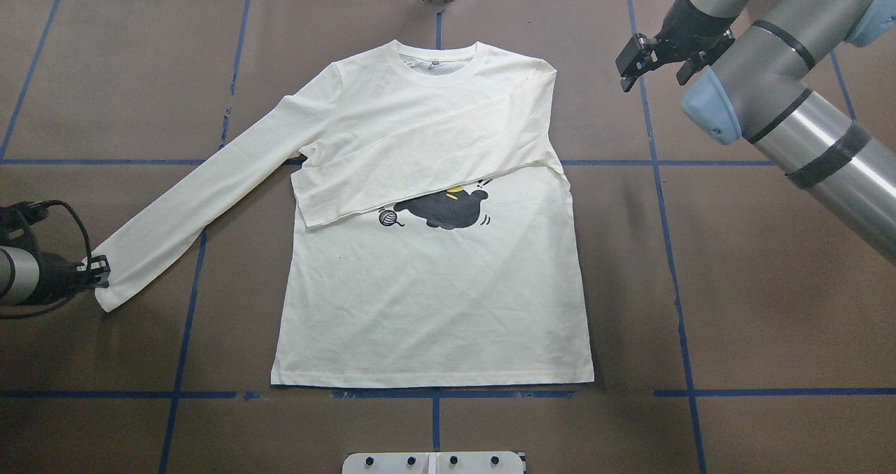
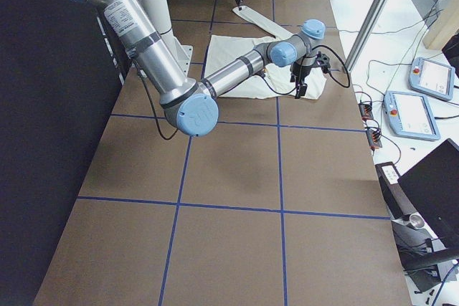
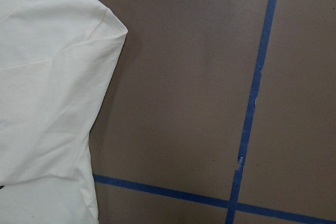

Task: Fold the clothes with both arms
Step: 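Grasp the other sleeve cuff with the left gripper while the right gripper withdraws, then fold the held sleeve across the shirt front with the left gripper and release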

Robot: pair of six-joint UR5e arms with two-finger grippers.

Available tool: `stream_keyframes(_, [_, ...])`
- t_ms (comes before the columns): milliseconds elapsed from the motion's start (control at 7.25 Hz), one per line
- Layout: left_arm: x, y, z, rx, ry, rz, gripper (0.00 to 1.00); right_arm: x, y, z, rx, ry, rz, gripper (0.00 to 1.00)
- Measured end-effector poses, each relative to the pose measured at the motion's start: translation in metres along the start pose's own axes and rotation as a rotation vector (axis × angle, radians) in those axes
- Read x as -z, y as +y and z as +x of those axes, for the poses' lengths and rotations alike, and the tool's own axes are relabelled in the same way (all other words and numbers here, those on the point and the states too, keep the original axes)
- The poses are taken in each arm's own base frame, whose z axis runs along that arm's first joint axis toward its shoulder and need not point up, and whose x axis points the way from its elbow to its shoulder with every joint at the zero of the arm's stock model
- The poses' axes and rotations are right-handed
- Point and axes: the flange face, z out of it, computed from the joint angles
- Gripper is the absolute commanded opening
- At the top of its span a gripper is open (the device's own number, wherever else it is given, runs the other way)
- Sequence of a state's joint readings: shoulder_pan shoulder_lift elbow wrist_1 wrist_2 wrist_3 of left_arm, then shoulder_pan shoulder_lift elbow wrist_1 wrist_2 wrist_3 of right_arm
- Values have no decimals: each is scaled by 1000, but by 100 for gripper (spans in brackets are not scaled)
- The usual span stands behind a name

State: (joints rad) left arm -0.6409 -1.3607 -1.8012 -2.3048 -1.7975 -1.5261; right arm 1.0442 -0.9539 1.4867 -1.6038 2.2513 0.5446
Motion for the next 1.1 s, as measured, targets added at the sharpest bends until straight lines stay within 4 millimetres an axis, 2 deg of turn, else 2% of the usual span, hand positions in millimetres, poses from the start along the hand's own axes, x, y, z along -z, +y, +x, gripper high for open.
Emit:
stream_keyframes(276, [15, 2, 17, -5, 22, -1, 0, 2, 3, 12, -13, -2, -1, 100])
stream_keyframes(551, [47, -3, 59, 1, 53, 15, 0, 1, 24, 54, -49, 4, -2, 100])
stream_keyframes(689, [64, -21, 96, 15, 70, 44, 0, 1, 44, 80, -69, 11, -3, 100])
stream_keyframes(827, [83, -42, 149, 14, 76, 74, 0, 1, 69, 105, -86, 19, -4, 100])
stream_keyframes(1103, [124, -70, 278, -17, 93, 107, 0, -3, 113, 148, -102, 31, -10, 100])
